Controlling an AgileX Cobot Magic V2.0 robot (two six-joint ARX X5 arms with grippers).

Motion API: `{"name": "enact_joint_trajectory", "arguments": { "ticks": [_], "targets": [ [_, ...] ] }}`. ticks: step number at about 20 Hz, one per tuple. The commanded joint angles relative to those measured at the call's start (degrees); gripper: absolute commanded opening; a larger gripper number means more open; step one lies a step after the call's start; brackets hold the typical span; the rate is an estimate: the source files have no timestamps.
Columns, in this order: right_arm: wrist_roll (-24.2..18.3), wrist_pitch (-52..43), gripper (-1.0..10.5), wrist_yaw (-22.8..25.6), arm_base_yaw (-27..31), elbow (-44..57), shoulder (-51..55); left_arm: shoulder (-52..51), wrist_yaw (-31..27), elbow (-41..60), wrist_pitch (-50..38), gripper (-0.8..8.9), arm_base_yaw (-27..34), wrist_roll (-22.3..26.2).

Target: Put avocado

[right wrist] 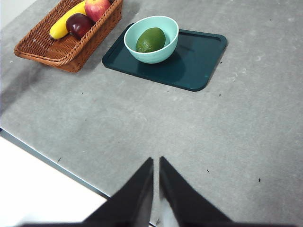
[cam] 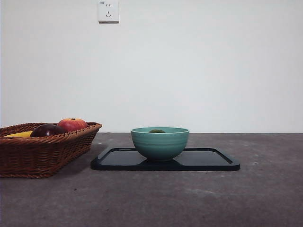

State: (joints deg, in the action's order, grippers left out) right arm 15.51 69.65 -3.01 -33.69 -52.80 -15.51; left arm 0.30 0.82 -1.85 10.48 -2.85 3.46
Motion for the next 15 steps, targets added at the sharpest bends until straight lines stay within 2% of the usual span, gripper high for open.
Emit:
{"name": "enact_joint_trajectory", "arguments": {
  "ticks": [1,9,11,12,13,15],
  "targets": [
    [0.6,-0.6,0.2,0.0,-0.3,-0.5,-0.2,-0.1,0.7,1.2,0.3,0.24,0.1,-0.3],
    [0.6,-0.6,0.2,0.0,-0.5,-0.4,-0.2,-0.1,0.7,1.2,0.3,0.24,0.1,-0.3],
    [0.5,-0.6,0.2,0.3,1.3,-0.3,-0.2,-0.1,0.7,1.2,0.3,0.24,0.1,-0.3],
    [-0.3,-0.4,0.2,0.0,3.5,-0.3,-0.2,-0.1,0.7,1.2,0.3,0.24,0.1,-0.3],
    [-3.2,-0.9,0.2,0.5,6.3,0.1,0.0,-0.1,0.7,1.2,0.3,0.24,0.1,-0.3],
    [-9.7,-5.4,0.2,6.2,11.7,3.2,0.6,-0.1,0.7,1.2,0.3,0.24,0.1,-0.3]
  ]
}}
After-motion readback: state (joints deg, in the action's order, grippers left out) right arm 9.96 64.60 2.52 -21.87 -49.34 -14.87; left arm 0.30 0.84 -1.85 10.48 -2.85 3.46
